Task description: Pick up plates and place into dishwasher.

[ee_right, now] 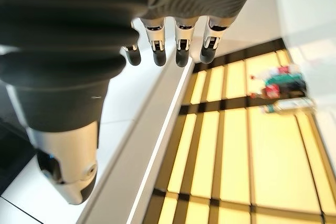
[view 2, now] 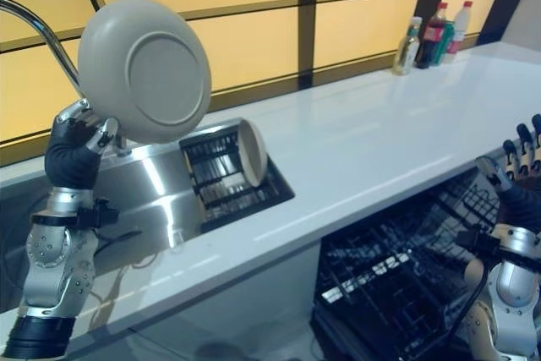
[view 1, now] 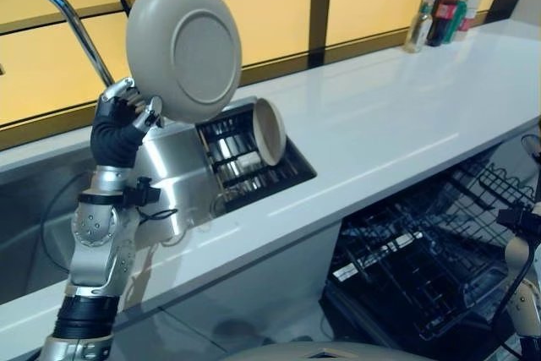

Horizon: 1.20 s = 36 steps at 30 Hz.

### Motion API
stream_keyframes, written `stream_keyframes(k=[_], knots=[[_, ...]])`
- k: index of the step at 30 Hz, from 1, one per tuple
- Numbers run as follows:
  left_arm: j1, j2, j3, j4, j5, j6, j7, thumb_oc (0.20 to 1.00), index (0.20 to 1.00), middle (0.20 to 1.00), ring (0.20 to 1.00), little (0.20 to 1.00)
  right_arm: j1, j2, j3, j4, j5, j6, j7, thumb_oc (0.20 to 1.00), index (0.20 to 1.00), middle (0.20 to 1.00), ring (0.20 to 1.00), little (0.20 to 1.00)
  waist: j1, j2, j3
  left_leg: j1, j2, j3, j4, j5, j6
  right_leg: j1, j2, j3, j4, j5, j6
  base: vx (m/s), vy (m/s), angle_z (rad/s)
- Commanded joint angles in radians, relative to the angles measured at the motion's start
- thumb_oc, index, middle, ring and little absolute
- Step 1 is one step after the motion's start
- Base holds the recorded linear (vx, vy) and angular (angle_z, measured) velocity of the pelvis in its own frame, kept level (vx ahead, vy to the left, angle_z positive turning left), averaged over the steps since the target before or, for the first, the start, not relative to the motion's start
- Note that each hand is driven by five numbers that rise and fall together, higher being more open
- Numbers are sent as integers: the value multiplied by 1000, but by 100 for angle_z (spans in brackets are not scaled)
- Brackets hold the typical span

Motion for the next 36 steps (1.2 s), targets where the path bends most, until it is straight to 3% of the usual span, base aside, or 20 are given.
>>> stream_keyframes(k=[1,3,4,8,11,13,18,28,36], knots=[[-103,-38,-56,-106,-271,25,-127,200,200,200,200,200,-119,-3,-53,-108,24,-59,79,1000,1000,1000,1000,1000,-11,-31,23,-11,-64,-19,68,-122,90,-3,24,35,-44,102,41,-57,3,-17],[-108,-75,-83,-116,-355,43,-168,200,200,200,200,200,-142,-7,-24,-114,96,4,181,1000,1000,1000,1000,1000,-8,-32,25,-12,-67,-21,72,-124,90,-3,21,41,-44,104,42,-63,-7,-15],[-115,-96,-115,-121,-399,42,-201,200,200,200,200,200,-157,-16,14,-120,164,65,255,1000,1000,1000,1000,1000,-6,-35,27,-14,-68,-20,73,-123,90,-5,18,42,-46,109,44,-83,-16,-10],[-120,-175,-192,-111,-532,66,-309,200,200,200,200,200,-212,1,144,-65,383,243,395,1000,1000,1000,1000,1000,9,-46,20,-21,-72,-16,75,-125,94,-10,9,36,-54,115,45,-73,-30,-4],[-113,-220,-248,-96,-586,88,-365,200,200,200,200,200,-256,48,233,-34,509,368,442,1000,1000,1000,1000,1000,26,-55,13,-27,-74,-16,80,-127,95,-9,5,23,-66,119,42,-41,-51,2],[-106,-230,-277,-91,-585,88,-375,200,200,200,200,200,-286,70,279,-28,555,413,439,1000,1000,1000,1000,1000,36,-58,10,-29,-75,-19,81,-128,95,-7,3,18,-71,120,40,-17,-48,4],[-82,-215,-317,-73,-567,95,-402,200,200,200,200,200,-339,120,338,-42,652,460,428,1000,1000,1000,1000,1000,62,-62,2,-33,-74,-29,83,-132,98,-3,1,4,-72,117,36,0,-30,7],[-76,-176,-322,-50,-500,68,-395,200,200,200,200,200,-363,149,334,-106,800,517,477,1000,1000,1000,1000,1000,80,-66,-5,-37,-77,-50,79,-129,101,0,5,1,-76,115,37,2,-13,8],[-82,-169,-344,18,-426,52,-379,200,200,200,200,200,-347,125,353,-165,891,681,517,1000,1000,1000,1000,1000,65,-73,-3,-37,-74,-52,90,-134,105,-10,14,22,-53,106,33,5,-11,-1]])
